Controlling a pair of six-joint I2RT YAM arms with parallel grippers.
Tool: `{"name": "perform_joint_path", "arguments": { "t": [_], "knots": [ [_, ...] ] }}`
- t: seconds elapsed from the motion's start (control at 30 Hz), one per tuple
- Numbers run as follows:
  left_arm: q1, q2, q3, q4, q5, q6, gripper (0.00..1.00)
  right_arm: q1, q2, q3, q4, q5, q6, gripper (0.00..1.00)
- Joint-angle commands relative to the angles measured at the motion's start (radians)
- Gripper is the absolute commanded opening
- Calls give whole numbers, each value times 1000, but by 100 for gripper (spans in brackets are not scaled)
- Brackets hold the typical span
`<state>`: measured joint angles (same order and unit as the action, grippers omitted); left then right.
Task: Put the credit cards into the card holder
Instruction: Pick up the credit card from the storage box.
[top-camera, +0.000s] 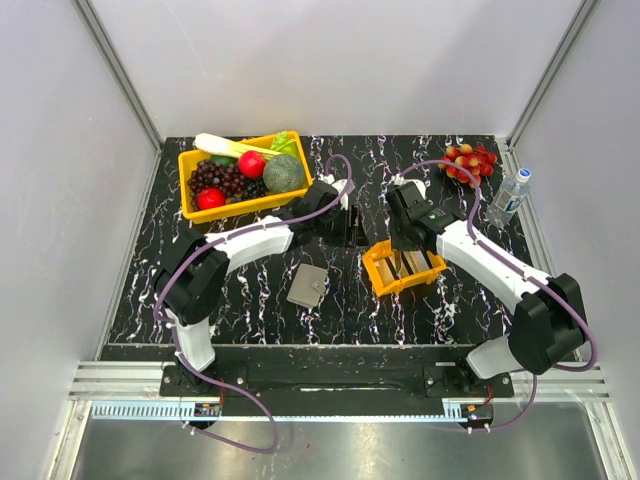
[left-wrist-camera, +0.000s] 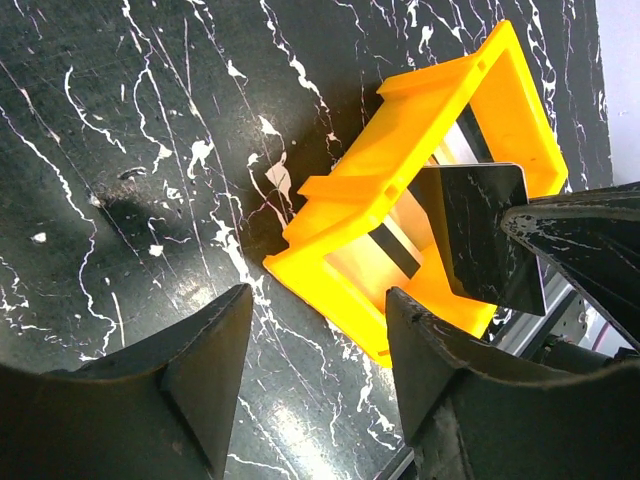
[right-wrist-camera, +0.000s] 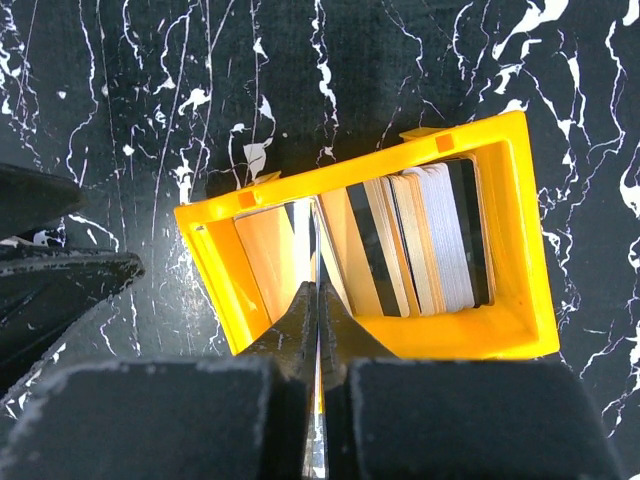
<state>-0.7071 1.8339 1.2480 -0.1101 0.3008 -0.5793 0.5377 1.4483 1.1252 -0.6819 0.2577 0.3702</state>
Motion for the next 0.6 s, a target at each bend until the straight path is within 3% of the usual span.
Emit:
{"name": "perform_joint_path", "arguments": {
  "t": [0.0,0.43,0.57],
  "knots": [
    [0,-38,-8,43,41,-20,60,8,-16,-4,16,40,72,0],
    [0,-27,-27,56,69,-19,61,7,179,-44,128,-120,10,0],
    [1,-45,-35,59,61,-19,61,5,60,-53,142,-87,15,0]
  ]
}}
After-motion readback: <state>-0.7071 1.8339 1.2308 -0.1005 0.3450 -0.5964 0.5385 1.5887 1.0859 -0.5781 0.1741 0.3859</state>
